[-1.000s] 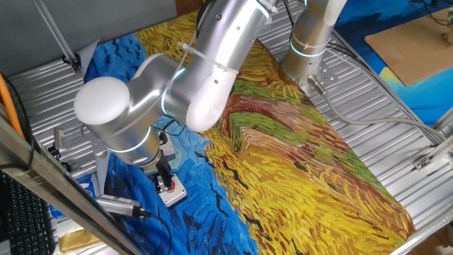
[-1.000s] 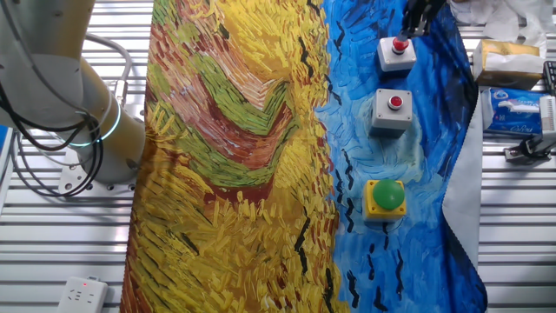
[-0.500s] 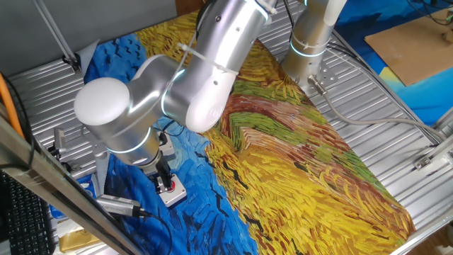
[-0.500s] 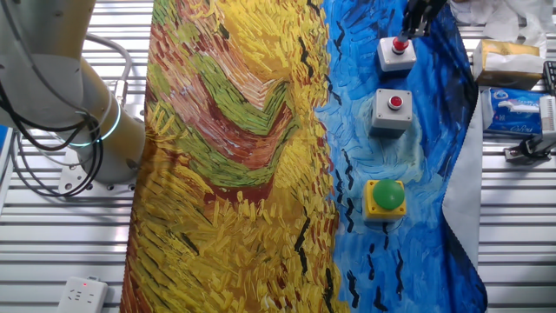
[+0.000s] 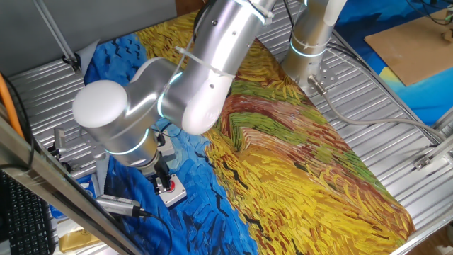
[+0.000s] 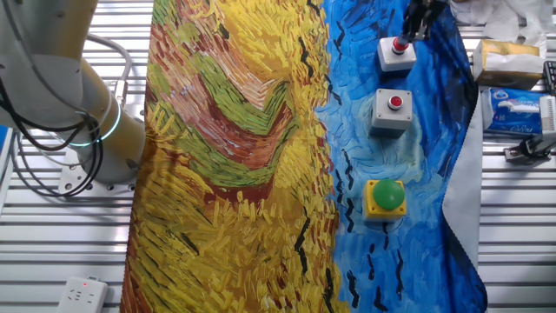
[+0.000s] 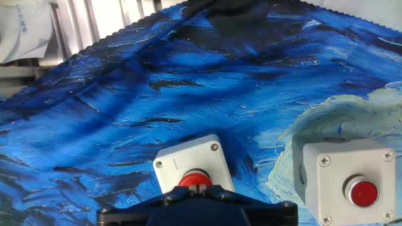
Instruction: Press three buttons from left to right in sequence
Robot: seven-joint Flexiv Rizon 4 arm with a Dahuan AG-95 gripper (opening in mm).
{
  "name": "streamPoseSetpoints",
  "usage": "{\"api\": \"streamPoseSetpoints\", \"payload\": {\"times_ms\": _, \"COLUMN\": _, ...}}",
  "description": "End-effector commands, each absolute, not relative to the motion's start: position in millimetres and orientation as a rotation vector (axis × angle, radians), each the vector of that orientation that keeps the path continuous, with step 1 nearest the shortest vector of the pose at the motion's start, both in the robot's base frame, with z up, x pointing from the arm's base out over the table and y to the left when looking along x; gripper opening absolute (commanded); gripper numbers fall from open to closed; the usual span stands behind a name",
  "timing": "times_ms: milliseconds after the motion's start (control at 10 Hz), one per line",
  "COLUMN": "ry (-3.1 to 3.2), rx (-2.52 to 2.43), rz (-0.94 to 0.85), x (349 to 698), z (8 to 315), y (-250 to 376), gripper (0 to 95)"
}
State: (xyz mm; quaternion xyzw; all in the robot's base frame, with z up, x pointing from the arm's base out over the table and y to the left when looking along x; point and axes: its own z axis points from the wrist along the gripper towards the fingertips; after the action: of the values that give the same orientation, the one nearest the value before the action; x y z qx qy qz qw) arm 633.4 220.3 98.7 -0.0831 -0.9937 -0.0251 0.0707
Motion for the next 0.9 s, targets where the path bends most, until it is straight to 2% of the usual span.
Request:
{"api": "streamPoseSetpoints", "payload": {"times_ms": 100, "ry": -2.99, "rx": -0.245, "rz": -0.075, "x": 633, "z": 94, "y": 222, "gripper": 0.0}}
{"api": "streamPoseSetpoints", "payload": {"times_ms": 900, "ry": -3.01, "rx": -0.24, "rz": -0.062, "x": 626, "z": 121, "y": 226, "gripper": 0.0}}
